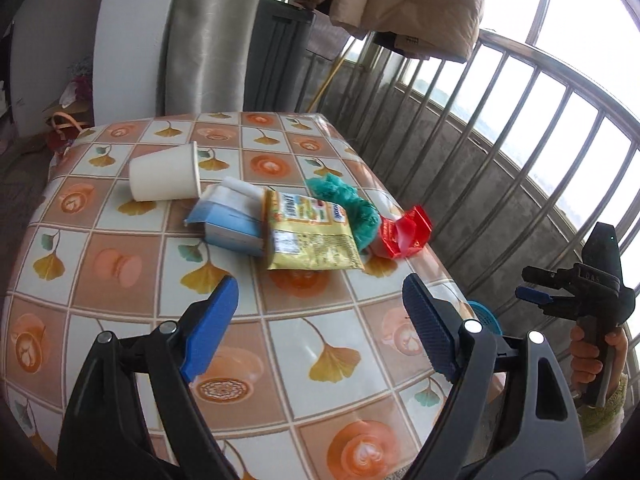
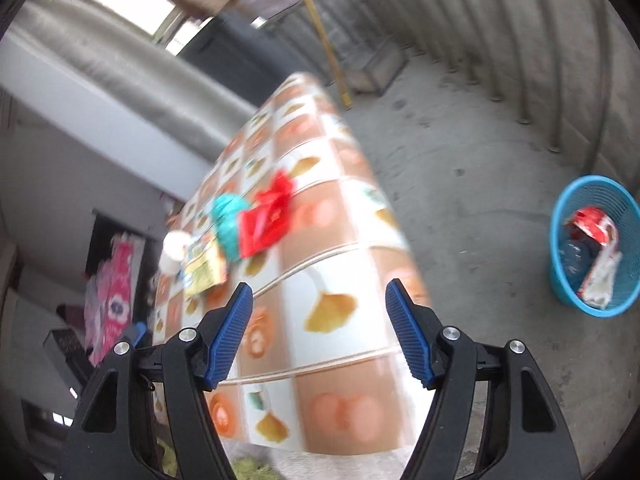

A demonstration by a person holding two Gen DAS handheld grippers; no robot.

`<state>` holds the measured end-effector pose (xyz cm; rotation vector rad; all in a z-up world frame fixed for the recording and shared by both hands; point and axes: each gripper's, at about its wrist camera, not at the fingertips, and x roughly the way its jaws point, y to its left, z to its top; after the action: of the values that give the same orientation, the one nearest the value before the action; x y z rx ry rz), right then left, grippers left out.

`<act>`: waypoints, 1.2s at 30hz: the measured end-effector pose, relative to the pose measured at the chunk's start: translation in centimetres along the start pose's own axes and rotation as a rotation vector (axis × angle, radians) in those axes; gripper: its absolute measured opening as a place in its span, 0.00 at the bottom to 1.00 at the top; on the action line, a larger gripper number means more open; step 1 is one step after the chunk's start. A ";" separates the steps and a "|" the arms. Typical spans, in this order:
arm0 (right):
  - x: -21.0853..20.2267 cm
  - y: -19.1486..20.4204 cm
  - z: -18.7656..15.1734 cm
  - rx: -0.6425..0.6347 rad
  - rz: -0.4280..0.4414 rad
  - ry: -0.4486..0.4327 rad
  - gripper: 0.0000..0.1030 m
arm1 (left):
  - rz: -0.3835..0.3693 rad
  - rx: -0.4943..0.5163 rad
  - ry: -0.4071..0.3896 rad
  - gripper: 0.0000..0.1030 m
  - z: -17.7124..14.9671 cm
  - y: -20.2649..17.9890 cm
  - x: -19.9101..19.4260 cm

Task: Collect trash
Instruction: 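Move both grippers back over the table, then grasp the white paper cup rim with the left gripper while the right approaches the yellow snack bag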

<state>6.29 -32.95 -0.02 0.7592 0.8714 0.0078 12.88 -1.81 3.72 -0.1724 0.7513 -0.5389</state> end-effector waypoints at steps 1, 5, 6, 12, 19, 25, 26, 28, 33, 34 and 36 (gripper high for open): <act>0.6 1.1 -0.3 -0.012 0.016 0.017 0.65 | 0.006 -0.014 -0.011 0.77 0.0 0.8 -0.3; 2.7 4.8 -1.1 -0.046 0.055 0.074 0.65 | 0.029 -0.081 -0.042 0.77 1.0 4.4 -1.1; 3.2 5.4 -1.2 -0.054 0.055 0.087 0.65 | 0.036 -0.092 -0.049 0.77 1.4 5.2 -1.2; 6.3 9.7 -1.8 -0.100 0.036 0.131 0.65 | 0.118 -0.120 -0.084 0.77 5.8 9.0 -0.4; 9.4 11.2 -1.7 -0.059 0.041 0.150 0.65 | 0.213 -0.146 -0.023 0.77 9.5 10.9 5.3; 10.4 11.1 -1.8 -0.046 0.026 0.158 0.65 | 0.286 -0.080 0.035 0.76 11.0 10.7 10.0; 10.6 11.1 -1.9 -0.046 0.023 0.158 0.65 | 0.300 -0.042 0.044 0.69 11.1 10.2 10.7; 10.7 10.8 -1.8 -0.042 0.018 0.158 0.65 | 0.348 0.028 0.054 0.61 11.1 9.4 11.9; 10.8 10.0 -1.9 -0.027 0.017 0.158 0.65 | 0.408 0.101 0.064 0.38 10.9 9.4 13.3; 10.9 9.8 -1.8 -0.023 0.016 0.159 0.65 | 0.401 0.105 0.063 0.37 10.9 9.6 13.2; 10.9 9.3 -1.9 -0.015 0.014 0.162 0.65 | 0.386 0.092 0.059 0.29 10.8 9.9 12.6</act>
<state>14.93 -21.61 -2.65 0.7576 1.0189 0.0891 31.89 -0.46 0.61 0.0747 0.7917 -0.2110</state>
